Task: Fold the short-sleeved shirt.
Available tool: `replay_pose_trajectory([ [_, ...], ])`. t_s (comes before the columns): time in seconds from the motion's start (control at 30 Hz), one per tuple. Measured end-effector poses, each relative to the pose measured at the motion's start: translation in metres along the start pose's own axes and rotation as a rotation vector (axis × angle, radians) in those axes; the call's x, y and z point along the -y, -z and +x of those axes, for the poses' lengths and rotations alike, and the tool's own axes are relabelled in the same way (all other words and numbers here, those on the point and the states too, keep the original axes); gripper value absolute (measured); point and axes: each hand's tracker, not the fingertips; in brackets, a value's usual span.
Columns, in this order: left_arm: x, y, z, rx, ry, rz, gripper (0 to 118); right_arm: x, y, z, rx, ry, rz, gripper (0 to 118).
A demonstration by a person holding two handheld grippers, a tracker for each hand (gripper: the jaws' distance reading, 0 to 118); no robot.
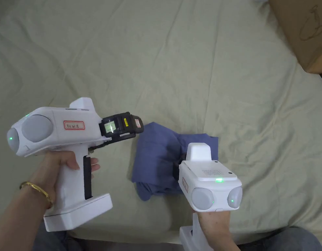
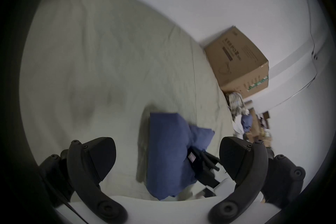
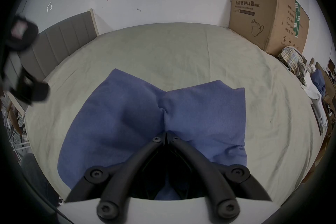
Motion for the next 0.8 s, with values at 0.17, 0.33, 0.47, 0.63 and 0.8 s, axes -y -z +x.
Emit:
replay_pose_trajectory([
  [0.17,0.001,0.044,-0.036,0.179,-0.117,-0.199,117,-0.001,0.000,0.003,-0.016,-0.007,-0.003,0],
  [0.33,0.006,0.073,-0.043,0.264,-0.128,-0.300,117,-0.002,-0.001,0.009,-0.041,0.012,-0.004,0],
  [0.47,0.006,0.085,-0.036,0.329,-0.098,-0.323,116,-0.014,-0.024,0.022,-0.049,0.050,0.084,0],
  [0.63,0.003,0.103,-0.027,0.307,-0.098,-0.383,93,-0.042,-0.079,0.052,-0.032,0.055,0.225,0],
  [0.8,-0.001,0.102,-0.018,0.208,-0.045,-0.394,32,-0.060,-0.127,0.078,0.012,0.055,0.324,0],
])
